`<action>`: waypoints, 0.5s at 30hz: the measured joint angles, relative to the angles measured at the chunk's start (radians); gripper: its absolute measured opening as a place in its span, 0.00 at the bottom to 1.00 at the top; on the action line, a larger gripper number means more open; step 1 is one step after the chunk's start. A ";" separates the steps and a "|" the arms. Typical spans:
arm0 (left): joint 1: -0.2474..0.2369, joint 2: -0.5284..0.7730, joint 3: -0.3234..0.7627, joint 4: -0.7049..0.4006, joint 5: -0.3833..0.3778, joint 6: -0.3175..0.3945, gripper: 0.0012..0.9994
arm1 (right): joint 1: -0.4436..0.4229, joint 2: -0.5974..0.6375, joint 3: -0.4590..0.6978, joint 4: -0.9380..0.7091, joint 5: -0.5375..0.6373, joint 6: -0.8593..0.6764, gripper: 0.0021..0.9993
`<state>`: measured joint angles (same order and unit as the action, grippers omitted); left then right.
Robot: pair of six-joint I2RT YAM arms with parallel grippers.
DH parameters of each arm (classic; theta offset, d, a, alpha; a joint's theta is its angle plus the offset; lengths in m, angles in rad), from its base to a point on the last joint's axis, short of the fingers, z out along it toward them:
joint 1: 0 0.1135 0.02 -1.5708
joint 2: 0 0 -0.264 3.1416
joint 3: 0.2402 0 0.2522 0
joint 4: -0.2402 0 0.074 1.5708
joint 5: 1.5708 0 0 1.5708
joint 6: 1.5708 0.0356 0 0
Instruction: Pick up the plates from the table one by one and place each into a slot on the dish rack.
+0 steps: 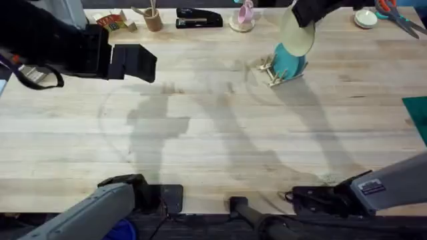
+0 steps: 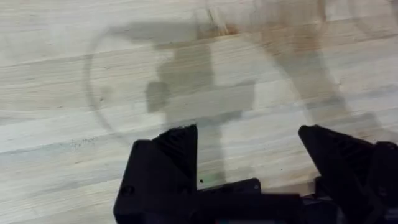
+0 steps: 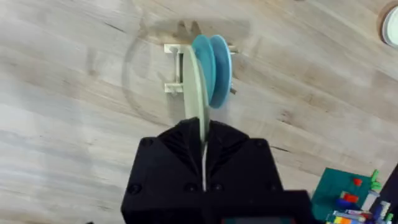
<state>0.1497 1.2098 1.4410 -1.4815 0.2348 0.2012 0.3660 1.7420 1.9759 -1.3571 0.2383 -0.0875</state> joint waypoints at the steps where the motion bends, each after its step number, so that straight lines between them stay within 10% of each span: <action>1: 0.000 0.000 0.000 0.000 0.000 0.000 1.00 | 0.000 0.000 0.000 0.002 0.000 0.003 0.03; 15: 0.000 0.000 0.000 0.000 0.000 0.000 1.00 | -0.001 0.102 0.000 0.047 0.000 0.001 0.03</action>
<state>0.1497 1.2098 1.4410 -1.4815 0.2348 0.2012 0.3654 1.8442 1.9762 -1.3102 0.2385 -0.0864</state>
